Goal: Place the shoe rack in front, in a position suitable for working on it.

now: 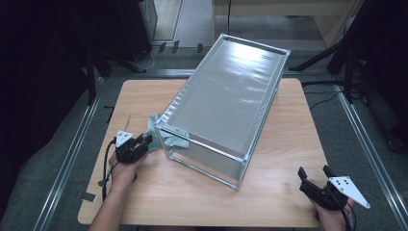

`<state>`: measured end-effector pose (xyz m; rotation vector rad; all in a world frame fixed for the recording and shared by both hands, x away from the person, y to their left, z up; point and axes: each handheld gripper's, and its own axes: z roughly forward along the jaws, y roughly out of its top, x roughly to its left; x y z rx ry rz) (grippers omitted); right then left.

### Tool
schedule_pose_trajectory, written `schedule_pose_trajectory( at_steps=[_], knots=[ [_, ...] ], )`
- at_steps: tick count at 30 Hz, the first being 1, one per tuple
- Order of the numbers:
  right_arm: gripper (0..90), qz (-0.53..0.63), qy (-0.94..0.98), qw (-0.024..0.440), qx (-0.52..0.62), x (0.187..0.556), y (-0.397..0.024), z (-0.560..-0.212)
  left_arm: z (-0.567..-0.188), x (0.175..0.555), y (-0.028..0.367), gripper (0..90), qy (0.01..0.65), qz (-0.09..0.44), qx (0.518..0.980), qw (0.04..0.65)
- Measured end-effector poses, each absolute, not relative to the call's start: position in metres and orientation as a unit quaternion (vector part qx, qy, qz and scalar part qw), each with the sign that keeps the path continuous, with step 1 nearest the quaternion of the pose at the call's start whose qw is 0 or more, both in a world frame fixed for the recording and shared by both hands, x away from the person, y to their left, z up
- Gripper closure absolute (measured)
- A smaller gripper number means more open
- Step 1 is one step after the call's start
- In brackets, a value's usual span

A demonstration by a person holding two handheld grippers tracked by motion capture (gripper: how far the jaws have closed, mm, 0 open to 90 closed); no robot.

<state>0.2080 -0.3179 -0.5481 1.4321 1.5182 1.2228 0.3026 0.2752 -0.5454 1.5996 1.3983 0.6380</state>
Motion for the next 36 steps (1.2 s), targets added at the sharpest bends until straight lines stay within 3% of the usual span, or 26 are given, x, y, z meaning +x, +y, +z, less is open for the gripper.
schedule_pose_trajectory(
  at_steps=[2, 10, 16, 19, 22, 25, 28, 32, 36],
  knots=[
    [14.4, 0.473, 0.588, 0.352, 0.554, 0.208, -0.318, -0.548, -0.544, 0.299, 0.277, 88.9, 0.567, 0.255, 0.644, 0.445],
    [14.5, 0.473, 0.588, 0.351, 0.554, 0.209, -0.318, -0.548, -0.527, 0.239, 0.299, 89.5, 0.538, 0.305, 0.621, 0.482],
    [14.5, 0.466, 0.592, 0.352, 0.555, 0.209, -0.317, -0.548, -0.477, 0.181, 0.316, 89.3, 0.469, 0.321, 0.576, 0.588],
    [14.5, 0.464, 0.591, 0.353, 0.557, 0.209, -0.317, -0.548, -0.463, 0.173, 0.315, 89.3, 0.453, 0.323, 0.563, 0.612],
    [14.5, 0.464, 0.59, 0.354, 0.558, 0.209, -0.317, -0.548, -0.46, 0.18, 0.311, 88.1, 0.459, 0.323, 0.578, 0.593],
    [14.5, 0.465, 0.589, 0.352, 0.56, 0.209, -0.317, -0.548, -0.497, 0.206, 0.316, 86.7, 0.516, 0.289, 0.588, 0.552],
    [14.5, 0.466, 0.588, 0.352, 0.56, 0.209, -0.318, -0.548, -0.51, 0.209, 0.317, 85.9, 0.528, 0.283, 0.593, 0.538],
    [14.5, 0.465, 0.589, 0.349, 0.561, 0.21, -0.318, -0.548, -0.523, 0.2, 0.318, 75.9, 0.539, 0.285, 0.634, 0.475],
    [14.5, 0.466, 0.59, 0.349, 0.559, 0.21, -0.318, -0.548, -0.529, 0.186, 0.323, 66.4, 0.541, 0.277, 0.654, 0.451]
  ],
)
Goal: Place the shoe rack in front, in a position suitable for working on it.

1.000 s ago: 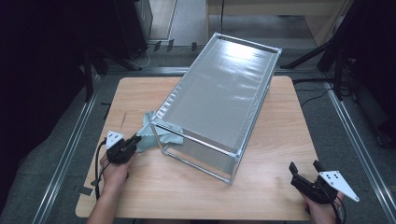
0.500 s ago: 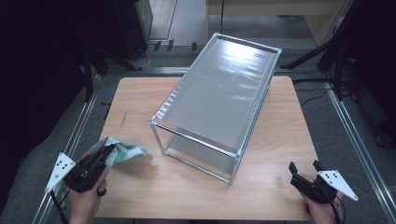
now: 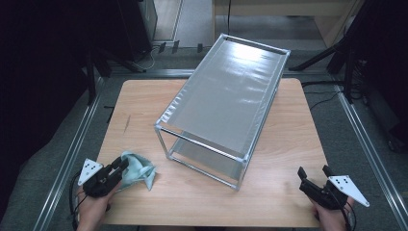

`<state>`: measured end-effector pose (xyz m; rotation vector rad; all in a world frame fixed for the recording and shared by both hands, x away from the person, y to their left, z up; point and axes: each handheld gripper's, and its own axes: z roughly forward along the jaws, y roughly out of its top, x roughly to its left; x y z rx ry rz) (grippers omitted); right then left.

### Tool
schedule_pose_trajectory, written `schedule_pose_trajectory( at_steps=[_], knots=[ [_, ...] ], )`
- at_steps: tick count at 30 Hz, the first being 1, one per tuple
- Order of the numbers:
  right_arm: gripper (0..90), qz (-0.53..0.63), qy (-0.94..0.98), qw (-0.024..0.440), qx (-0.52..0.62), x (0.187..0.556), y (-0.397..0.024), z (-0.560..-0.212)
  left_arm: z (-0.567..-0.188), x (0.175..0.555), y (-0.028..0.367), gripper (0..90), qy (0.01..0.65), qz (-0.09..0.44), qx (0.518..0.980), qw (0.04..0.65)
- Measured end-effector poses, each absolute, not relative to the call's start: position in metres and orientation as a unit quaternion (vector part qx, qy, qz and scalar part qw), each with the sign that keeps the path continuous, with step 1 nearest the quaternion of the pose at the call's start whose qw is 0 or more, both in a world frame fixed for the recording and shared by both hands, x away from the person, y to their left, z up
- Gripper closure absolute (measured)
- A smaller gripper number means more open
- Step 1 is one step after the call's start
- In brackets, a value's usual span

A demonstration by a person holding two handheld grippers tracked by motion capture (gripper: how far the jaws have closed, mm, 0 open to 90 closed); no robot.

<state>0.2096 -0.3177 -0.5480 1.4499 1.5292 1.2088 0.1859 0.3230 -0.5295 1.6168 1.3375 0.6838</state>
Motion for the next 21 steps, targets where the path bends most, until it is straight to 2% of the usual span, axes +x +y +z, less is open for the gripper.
schedule_pose_trajectory(
  at_steps=[2, 3, 6, 7, 9, 11, 15, 17, 18, 19, 20, 21],
  knots=[
    [14.5, 0.466, 0.591, 0.349, 0.559, 0.21, -0.318, -0.548, -0.533, 0.176, 0.325, 55.9, 0.543, 0.281, 0.66, 0.437],
    [14.5, 0.466, 0.591, 0.349, 0.559, 0.21, -0.318, -0.548, -0.536, 0.17, 0.326, 43.7, 0.547, 0.285, 0.657, 0.433],
    [14.5, 0.465, 0.591, 0.35, 0.558, 0.21, -0.317, -0.548, -0.542, 0.166, 0.326, 17.6, 0.564, 0.288, 0.661, 0.403],
    [14.5, 0.464, 0.592, 0.351, 0.558, 0.21, -0.317, -0.548, -0.544, 0.167, 0.325, 13.5, 0.567, 0.282, 0.668, 0.391],
    [14.5, 0.464, 0.592, 0.351, 0.558, 0.21, -0.317, -0.548, -0.55, 0.172, 0.323, 13.3, 0.583, 0.274, 0.674, 0.362],
    [14.5, 0.465, 0.591, 0.351, 0.558, 0.21, -0.317, -0.548, -0.551, 0.174, 0.322, 16.2, 0.589, 0.273, 0.673, 0.354],
    [14.5, 0.465, 0.591, 0.351, 0.557, 0.21, -0.317, -0.548, -0.556, 0.18, 0.315, 36.0, 0.593, 0.266, 0.692, 0.314],
    [14.5, 0.465, 0.592, 0.351, 0.557, 0.21, -0.317, -0.548, -0.557, 0.179, 0.315, 39.2, 0.592, 0.264, 0.692, 0.318],
    [14.5, 0.465, 0.593, 0.351, 0.556, 0.21, -0.317, -0.548, -0.557, 0.179, 0.315, 47.2, 0.591, 0.259, 0.694, 0.32],
    [14.5, 0.465, 0.593, 0.351, 0.556, 0.21, -0.317, -0.548, -0.556, 0.179, 0.314, 47.2, 0.589, 0.259, 0.695, 0.321],
    [14.5, 0.464, 0.594, 0.352, 0.555, 0.21, -0.317, -0.548, -0.556, 0.178, 0.314, 53.3, 0.583, 0.257, 0.699, 0.325],
    [14.5, 0.462, 0.597, 0.354, 0.552, 0.209, -0.316, -0.548, -0.557, 0.176, 0.311, 68.2, 0.568, 0.253, 0.707, 0.336]
  ],
)
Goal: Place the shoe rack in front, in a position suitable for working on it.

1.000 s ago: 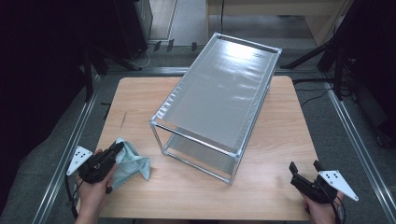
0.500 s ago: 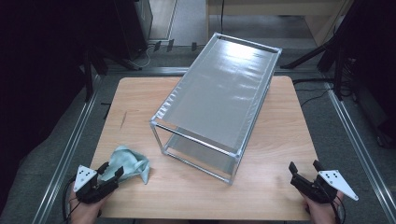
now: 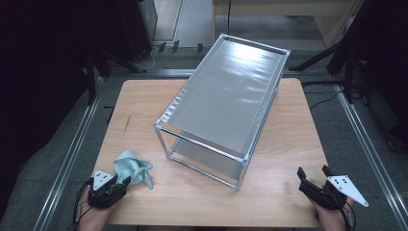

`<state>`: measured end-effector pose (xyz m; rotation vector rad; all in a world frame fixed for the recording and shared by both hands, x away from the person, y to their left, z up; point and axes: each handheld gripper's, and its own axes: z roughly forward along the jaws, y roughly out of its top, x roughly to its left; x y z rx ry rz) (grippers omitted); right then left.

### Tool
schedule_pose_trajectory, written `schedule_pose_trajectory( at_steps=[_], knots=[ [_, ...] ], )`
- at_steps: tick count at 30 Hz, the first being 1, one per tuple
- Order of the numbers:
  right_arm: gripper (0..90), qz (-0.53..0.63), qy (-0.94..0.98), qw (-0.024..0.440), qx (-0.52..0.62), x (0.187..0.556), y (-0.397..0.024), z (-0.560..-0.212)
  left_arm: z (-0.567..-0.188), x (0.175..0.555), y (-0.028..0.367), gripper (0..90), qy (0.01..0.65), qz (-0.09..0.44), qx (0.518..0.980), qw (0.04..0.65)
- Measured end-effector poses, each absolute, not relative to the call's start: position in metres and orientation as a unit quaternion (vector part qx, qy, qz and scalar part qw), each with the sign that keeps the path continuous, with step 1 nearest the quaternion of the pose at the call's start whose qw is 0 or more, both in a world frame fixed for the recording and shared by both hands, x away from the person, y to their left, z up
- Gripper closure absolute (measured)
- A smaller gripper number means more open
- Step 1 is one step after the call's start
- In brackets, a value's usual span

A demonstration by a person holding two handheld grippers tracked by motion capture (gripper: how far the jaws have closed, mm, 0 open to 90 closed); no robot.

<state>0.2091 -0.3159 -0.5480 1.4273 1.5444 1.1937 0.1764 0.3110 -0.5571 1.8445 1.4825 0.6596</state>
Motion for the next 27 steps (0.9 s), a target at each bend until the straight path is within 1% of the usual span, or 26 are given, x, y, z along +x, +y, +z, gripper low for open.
schedule_pose_trajectory(
  at_steps=[1, 2, 3, 4, 5, 6, 8, 9, 10, 11, 12, 14, 15, 16, 17, 20, 21, 22, 24, 26, 27],
  knots=[
    [14.5, 0.46, 0.6, 0.356, 0.55, 0.209, -0.315, -0.548, -0.557, 0.176, 0.309, 77.0, 0.562, 0.254, 0.712, 0.336],
    [14.5, 0.46, 0.6, 0.356, 0.55, 0.209, -0.315, -0.548, -0.557, 0.176, 0.309, 83.1, 0.562, 0.254, 0.712, 0.336],
    [14.5, 0.457, 0.603, 0.359, 0.547, 0.208, -0.314, -0.548, -0.557, 0.175, 0.306, 83.1, 0.555, 0.261, 0.717, 0.332],
    [14.7, 0.453, 0.61, 0.358, 0.543, 0.206, -0.311, -0.547, -0.556, 0.175, 0.302, 86.3, 0.543, 0.257, 0.724, 0.34],
    [14.9, 0.454, 0.612, 0.356, 0.541, 0.205, -0.309, -0.547, -0.556, 0.175, 0.302, 86.7, 0.543, 0.257, 0.724, 0.34],
    [14.9, 0.454, 0.612, 0.356, 0.541, 0.205, -0.309, -0.547, -0.555, 0.173, 0.3, 86.7, 0.531, 0.252, 0.727, 0.355],
    [15.2, 0.465, 0.624, 0.34, 0.528, 0.197, -0.299, -0.542, -0.551, 0.169, 0.29, 86.9, 0.5, 0.257, 0.734, 0.382],
    [15.2, 0.472, 0.631, 0.333, 0.517, 0.194, -0.294, -0.54, -0.545, 0.165, 0.277, 86.9, 0.473, 0.256, 0.737, 0.41],
    [15.2, 0.472, 0.631, 0.333, 0.517, 0.194, -0.294, -0.54, -0.545, 0.165, 0.277, 86.9, 0.473, 0.256, 0.737, 0.41],
    [15.4, 0.482, 0.645, 0.327, 0.494, 0.187, -0.282, -0.536, -0.542, 0.165, 0.263, 86.9, 0.454, 0.244, 0.737, 0.438],
    [15.5, 0.489, 0.652, 0.321, 0.482, 0.185, -0.276, -0.534, -0.542, 0.166, 0.256, 86.9, 0.447, 0.235, 0.735, 0.452],
    [16.2, 0.498, 0.662, 0.313, 0.465, 0.18, -0.264, -0.529, -0.541, 0.167, 0.241, 86.9, 0.427, 0.224, 0.738, 0.471],
    [16.2, 0.498, 0.662, 0.313, 0.465, 0.18, -0.264, -0.529, -0.541, 0.167, 0.241, 86.9, 0.427, 0.224, 0.738, 0.471],
    [16.8, 0.509, 0.669, 0.302, 0.45, 0.175, -0.252, -0.526, -0.541, 0.167, 0.233, 87.0, 0.416, 0.219, 0.741, 0.48],
    [16.9, 0.515, 0.673, 0.296, 0.441, 0.172, -0.247, -0.524, -0.54, 0.165, 0.219, 87.0, 0.395, 0.2, 0.746, 0.497],
    [17.6, 0.531, 0.687, 0.274, 0.413, 0.162, -0.23, -0.521, -0.54, 0.163, 0.204, 87.0, 0.376, 0.185, 0.751, 0.51],
    [17.8, 0.535, 0.692, 0.267, 0.405, 0.158, -0.224, -0.521, -0.541, 0.163, 0.189, 87.0, 0.363, 0.172, 0.754, 0.52],
    [18.1, 0.539, 0.697, 0.259, 0.396, 0.155, -0.219, -0.52, -0.541, 0.163, 0.189, 87.0, 0.363, 0.172, 0.754, 0.52],
    [18.4, 0.543, 0.702, 0.251, 0.387, 0.153, -0.212, -0.52, -0.543, 0.165, 0.175, 87.0, 0.354, 0.159, 0.757, 0.525],
    [19.8, 0.547, 0.718, 0.23, 0.364, 0.146, -0.194, -0.522, -0.546, 0.167, 0.162, 87.0, 0.346, 0.149, 0.762, 0.527],
    [19.8, 0.547, 0.718, 0.23, 0.364, 0.146, -0.194, -0.522, -0.548, 0.169, 0.156, 87.0, 0.345, 0.142, 0.763, 0.528]
  ],
)
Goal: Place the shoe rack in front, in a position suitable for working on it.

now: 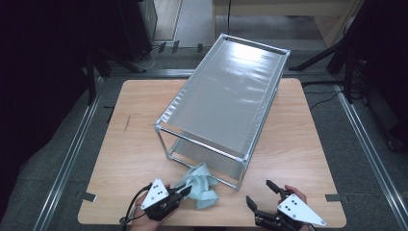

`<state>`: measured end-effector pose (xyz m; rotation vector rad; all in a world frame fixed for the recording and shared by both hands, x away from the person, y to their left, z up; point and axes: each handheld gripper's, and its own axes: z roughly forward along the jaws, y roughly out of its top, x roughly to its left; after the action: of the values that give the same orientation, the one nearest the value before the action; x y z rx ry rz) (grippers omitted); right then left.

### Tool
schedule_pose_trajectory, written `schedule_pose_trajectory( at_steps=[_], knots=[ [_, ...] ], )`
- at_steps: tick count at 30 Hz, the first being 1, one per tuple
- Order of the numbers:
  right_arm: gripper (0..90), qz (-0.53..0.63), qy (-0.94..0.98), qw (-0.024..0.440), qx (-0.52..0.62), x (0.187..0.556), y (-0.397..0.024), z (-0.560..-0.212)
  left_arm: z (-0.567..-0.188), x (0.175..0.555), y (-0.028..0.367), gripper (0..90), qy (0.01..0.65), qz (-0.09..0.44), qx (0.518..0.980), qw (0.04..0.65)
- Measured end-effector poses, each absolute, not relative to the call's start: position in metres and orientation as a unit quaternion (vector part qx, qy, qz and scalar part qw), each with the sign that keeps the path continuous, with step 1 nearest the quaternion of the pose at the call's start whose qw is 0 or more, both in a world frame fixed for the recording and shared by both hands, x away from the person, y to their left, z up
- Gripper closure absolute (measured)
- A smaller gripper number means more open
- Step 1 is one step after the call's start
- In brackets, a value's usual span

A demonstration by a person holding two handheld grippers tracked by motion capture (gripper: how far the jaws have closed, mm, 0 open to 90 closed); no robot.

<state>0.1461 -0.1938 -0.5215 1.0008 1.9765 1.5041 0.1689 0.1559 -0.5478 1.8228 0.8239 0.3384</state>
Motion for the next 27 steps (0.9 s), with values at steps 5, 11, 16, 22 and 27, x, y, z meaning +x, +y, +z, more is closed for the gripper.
schedule_pose_trajectory(
  at_steps=[5, 11, 16, 22, 27],
  knots=[
    [20.7, 0.537, 0.749, 0.199, 0.332, 0.142, -0.159, -0.529, -0.55, 0.171, 0.151, 55.8, 0.34, 0.134, 0.758, 0.54],
    [20.7, 0.525, 0.76, 0.197, 0.329, 0.142, -0.129, -0.533, -0.542, 0.17, 0.184, 26.6, 0.373, 0.167, 0.732, 0.546],
    [19.2, 0.495, 0.78, 0.205, 0.324, 0.142, -0.091, -0.532, -0.535, 0.172, 0.211, 17.4, 0.403, 0.196, 0.707, 0.547],
    [16.8, 0.459, 0.796, 0.2, 0.34, 0.16, -0.048, -0.539, -0.53, 0.172, 0.234, 14.9, 0.432, 0.224, 0.673, 0.557],
    [14.7, 0.411, 0.811, 0.202, 0.363, 0.178, -0.023, -0.547, -0.531, 0.173, 0.246, 13.9, 0.448, 0.241, 0.663, 0.549]
  ],
)
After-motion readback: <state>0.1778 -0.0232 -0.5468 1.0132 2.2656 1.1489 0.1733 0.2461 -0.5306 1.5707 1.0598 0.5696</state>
